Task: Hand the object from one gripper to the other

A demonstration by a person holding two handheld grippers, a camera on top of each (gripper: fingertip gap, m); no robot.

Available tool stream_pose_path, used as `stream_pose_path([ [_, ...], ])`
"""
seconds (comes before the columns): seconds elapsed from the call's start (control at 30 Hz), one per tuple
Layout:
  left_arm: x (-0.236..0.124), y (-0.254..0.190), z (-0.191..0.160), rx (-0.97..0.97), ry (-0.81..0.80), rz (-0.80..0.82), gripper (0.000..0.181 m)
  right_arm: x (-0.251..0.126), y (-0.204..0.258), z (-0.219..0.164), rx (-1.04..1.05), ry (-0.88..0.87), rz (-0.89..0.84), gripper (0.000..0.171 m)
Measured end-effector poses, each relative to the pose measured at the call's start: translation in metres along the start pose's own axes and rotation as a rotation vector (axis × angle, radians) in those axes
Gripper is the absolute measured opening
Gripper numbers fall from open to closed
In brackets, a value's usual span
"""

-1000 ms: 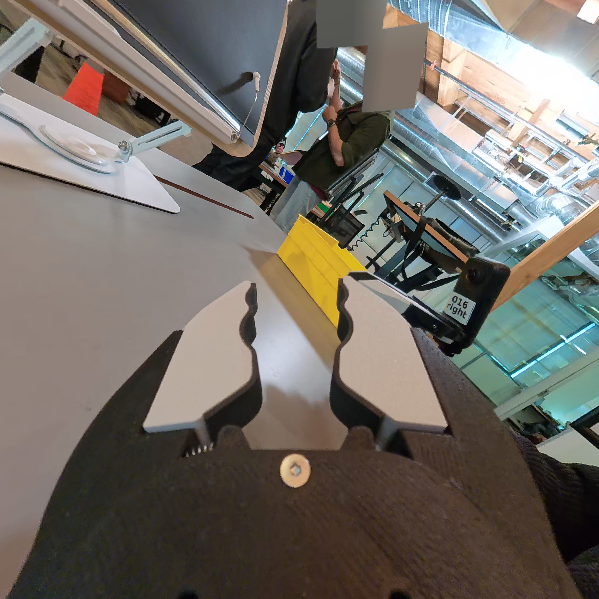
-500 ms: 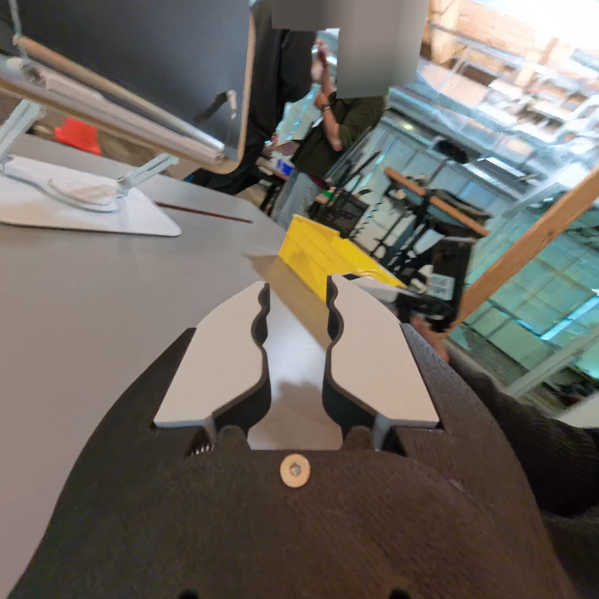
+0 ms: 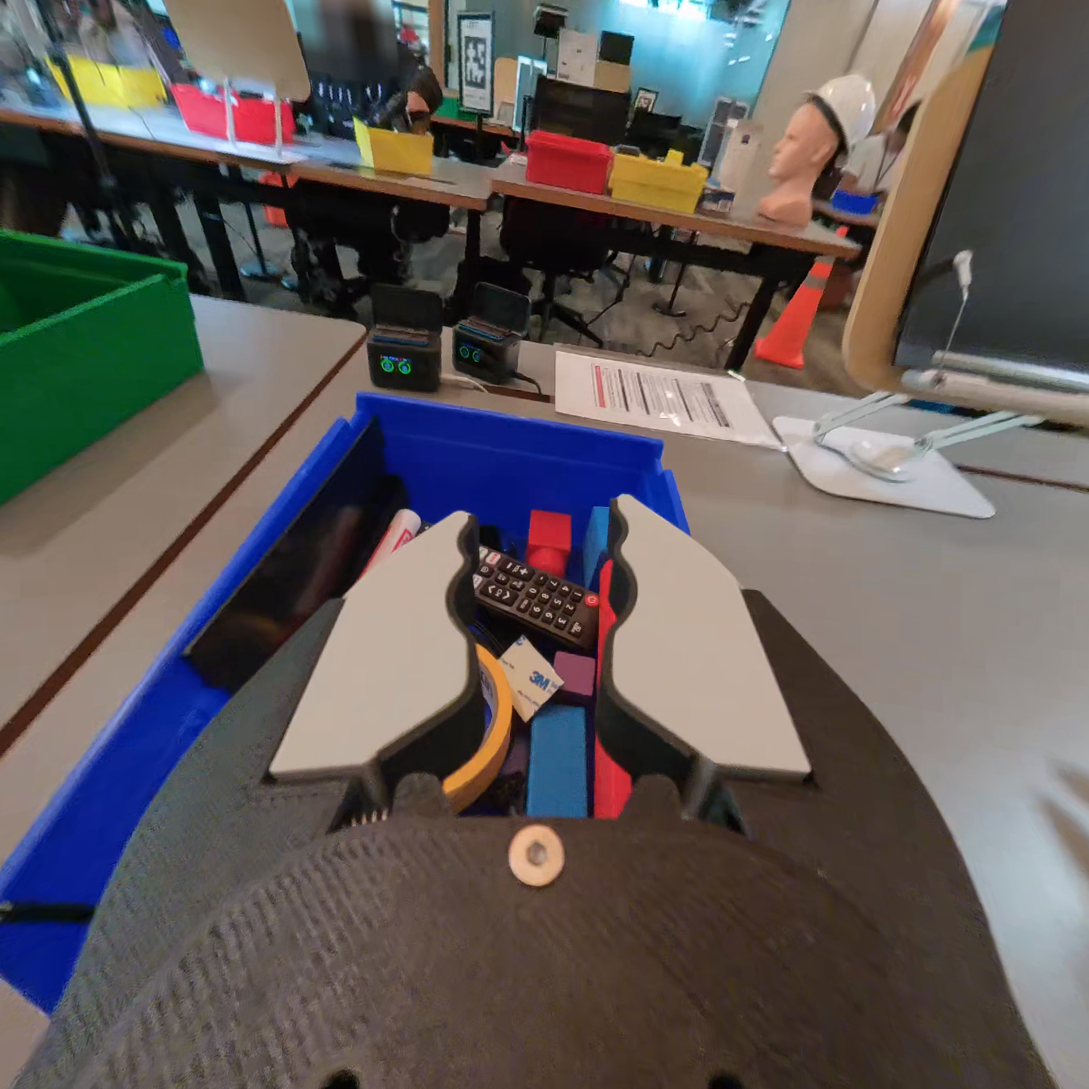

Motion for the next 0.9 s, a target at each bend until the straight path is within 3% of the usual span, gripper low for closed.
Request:
stream_pose_path([
  [0.07,0.0,0.007,-0.006,-0.04,0.054,-0.009,0.038,0.001,0.001,-0.001,-0.004,0.005,0.002,0.021],
  [0.2,0.013,0.018,-0.062,0.091,0.391,0.057,0.041,0.003,0.002,-0.003,-0.001,0.017,0.009,0.021],
  [0.3,0.025,0.023,-0.091,0.183,0.507,0.117,0.04,0.003,0.002,-0.003,0.001,0.016,0.013,0.021],
  [0.6,0.031,0.016,-0.114,0.347,0.654,0.12,0.032,0.001,0.003,-0.002,0.01,0.009,0.019,0.02],
  [0.9,0.03,0.012,-0.137,0.68,0.845,0.118,0.023,0.001,0.003,-0.003,0.004,0.013,0.018,0.02],
])
Point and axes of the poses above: each gripper's, where its closed fingertips meet, x out along the fingers, z out of its top, y = z × x across the jaws, the point moved 2 cm from there along -x, back along the fingers, and after that the axes turned 4 degrees about x, right-handed, at the moved point
